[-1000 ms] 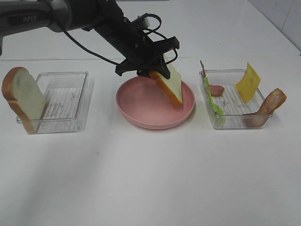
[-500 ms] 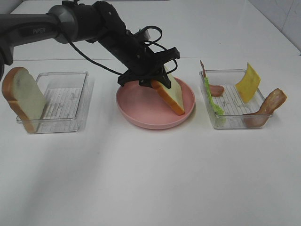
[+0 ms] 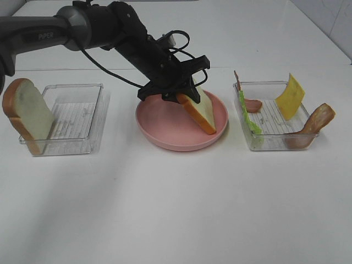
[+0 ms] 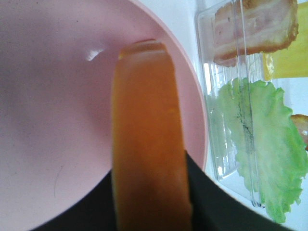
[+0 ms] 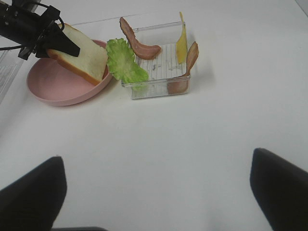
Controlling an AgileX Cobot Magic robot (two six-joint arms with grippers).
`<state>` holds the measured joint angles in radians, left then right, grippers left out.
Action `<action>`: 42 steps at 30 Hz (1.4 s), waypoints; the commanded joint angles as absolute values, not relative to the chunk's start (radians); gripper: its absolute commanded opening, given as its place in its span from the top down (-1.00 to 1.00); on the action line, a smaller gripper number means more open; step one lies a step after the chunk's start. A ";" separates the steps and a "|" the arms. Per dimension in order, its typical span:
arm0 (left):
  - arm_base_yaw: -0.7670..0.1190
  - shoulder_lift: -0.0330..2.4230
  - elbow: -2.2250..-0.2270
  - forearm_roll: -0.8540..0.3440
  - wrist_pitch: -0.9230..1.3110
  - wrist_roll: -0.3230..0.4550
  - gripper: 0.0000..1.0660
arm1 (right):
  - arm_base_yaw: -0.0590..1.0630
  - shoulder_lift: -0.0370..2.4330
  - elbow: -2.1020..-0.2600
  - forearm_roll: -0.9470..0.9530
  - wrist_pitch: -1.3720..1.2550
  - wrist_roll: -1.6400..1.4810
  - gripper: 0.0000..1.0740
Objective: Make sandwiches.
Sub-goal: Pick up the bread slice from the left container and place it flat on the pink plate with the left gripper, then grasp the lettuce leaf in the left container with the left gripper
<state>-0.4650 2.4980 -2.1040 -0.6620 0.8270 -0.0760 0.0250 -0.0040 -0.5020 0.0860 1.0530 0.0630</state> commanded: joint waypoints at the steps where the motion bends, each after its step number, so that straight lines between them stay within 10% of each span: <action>1: -0.467 2.502 -2.105 -0.654 0.837 -0.077 0.34 | 0.019 -0.028 -0.499 0.085 1.044 0.061 -0.83; 11: -0.467 2.472 -2.105 -0.559 0.871 -0.093 -0.45 | 0.019 -0.028 -0.499 0.085 1.044 0.061 -0.83; 21: -0.467 2.391 -2.105 -0.207 0.995 -0.193 -0.45 | 0.019 -0.028 -0.499 0.085 1.044 0.061 -0.83; 36: -0.447 2.232 -2.105 0.009 1.219 -0.193 -0.91 | 0.019 -0.028 -0.499 0.085 1.044 0.061 -0.83; 42: -0.311 2.152 -2.103 0.034 1.277 -0.151 -0.91 | 0.019 -0.028 -0.499 0.085 1.044 0.061 -0.83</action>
<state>-0.3170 2.1720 -2.1040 0.0250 1.2090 -0.1560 0.0250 -0.0040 -0.5020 0.0860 1.0530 0.0630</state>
